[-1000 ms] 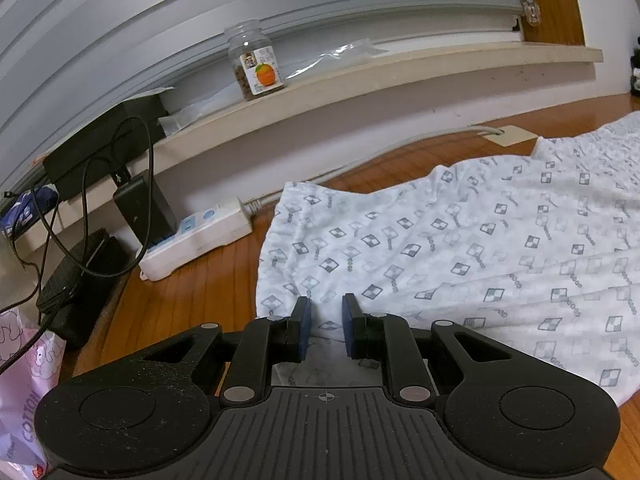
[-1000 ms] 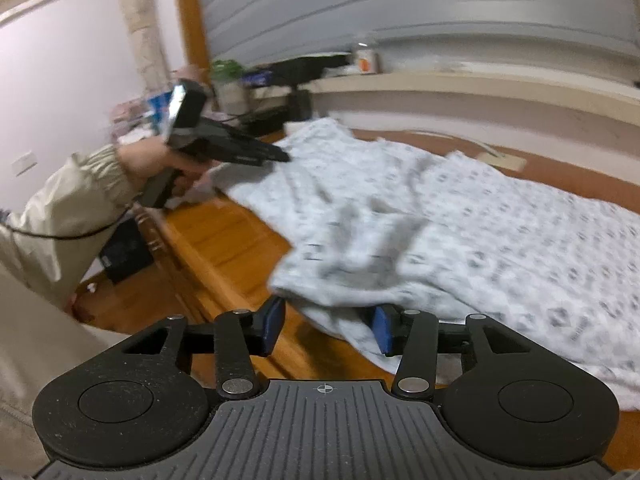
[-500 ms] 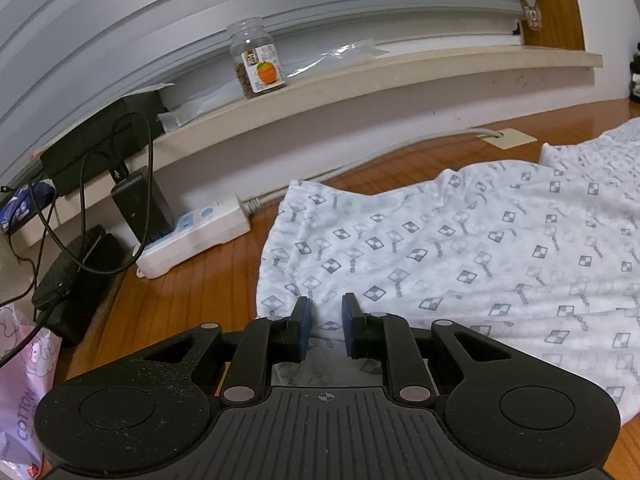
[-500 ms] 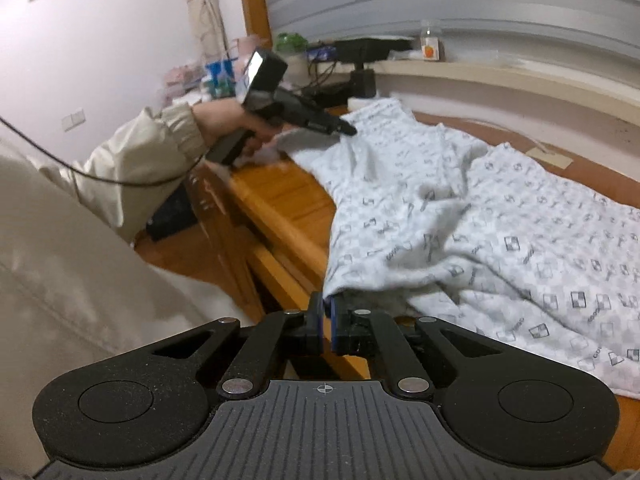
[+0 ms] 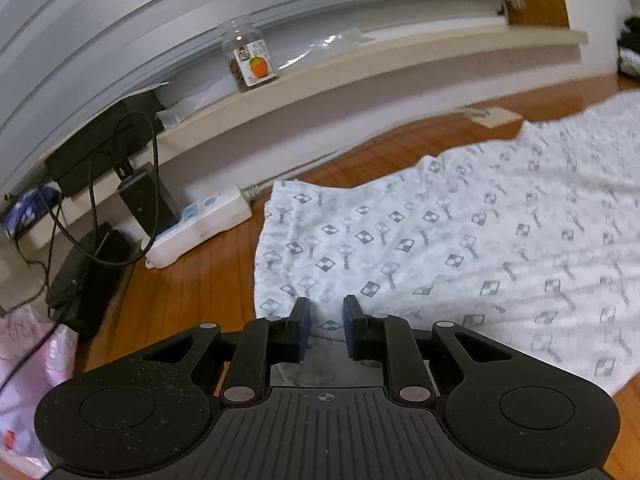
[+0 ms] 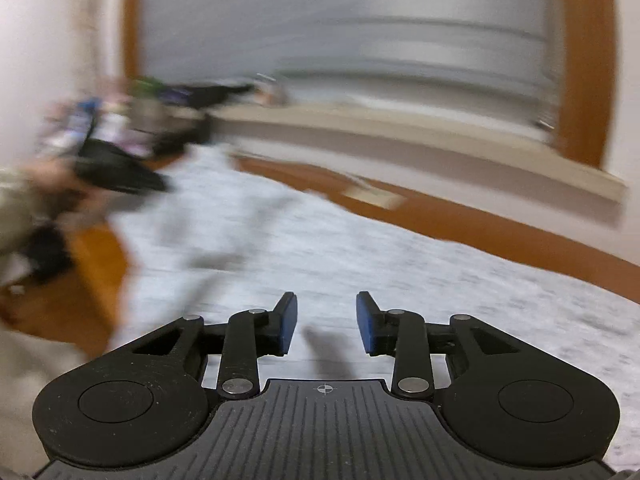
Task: Fold clothes
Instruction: 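Open both tools and release the garment end onto the desk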
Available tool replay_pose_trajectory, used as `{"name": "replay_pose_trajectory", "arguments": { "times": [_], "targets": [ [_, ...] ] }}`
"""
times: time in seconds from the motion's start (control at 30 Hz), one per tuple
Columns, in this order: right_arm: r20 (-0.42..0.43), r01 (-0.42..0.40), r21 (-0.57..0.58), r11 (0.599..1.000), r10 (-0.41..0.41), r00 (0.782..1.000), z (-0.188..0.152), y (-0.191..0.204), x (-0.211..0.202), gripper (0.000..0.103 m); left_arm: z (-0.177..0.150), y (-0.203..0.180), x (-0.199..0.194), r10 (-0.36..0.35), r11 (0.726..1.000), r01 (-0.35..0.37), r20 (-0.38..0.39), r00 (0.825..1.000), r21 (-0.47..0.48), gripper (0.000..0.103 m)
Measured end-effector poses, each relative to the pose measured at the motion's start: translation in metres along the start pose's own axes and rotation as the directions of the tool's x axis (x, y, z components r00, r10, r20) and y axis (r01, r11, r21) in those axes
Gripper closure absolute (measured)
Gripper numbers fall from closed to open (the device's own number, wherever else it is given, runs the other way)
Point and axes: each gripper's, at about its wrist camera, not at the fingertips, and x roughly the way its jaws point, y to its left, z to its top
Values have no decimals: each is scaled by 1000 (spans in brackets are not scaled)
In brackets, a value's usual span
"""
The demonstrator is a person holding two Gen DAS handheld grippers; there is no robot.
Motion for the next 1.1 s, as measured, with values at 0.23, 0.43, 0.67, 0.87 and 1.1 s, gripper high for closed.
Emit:
{"name": "replay_pose_trajectory", "arguments": {
  "times": [0.23, 0.43, 0.67, 0.87, 1.1],
  "targets": [
    [-125, 223, 33, 974, -217, 968, -20, -47, 25, 70, -13, 24, -2, 21, 998, -22, -9, 1000, -51, 81],
    [-122, 225, 83, 971, -214, 969, -26, -65, 20, 69, -4, 21, -7, -3, 998, 2, -8, 1000, -59, 81],
    [-117, 216, 82, 973, -206, 972, -26, -65, 20, 68, 11, -19, -27, -124, 992, 124, 72, 990, 2, 56],
    [-82, 214, 93, 972, -206, 975, -31, -64, 19, 65, -10, -18, -54, -106, 993, 111, 107, 989, -37, 40],
    [-55, 230, 89, 969, -225, 973, -35, -60, 19, 65, -65, 26, -69, -33, 973, 43, 47, 998, -229, 36]
  ]
}}
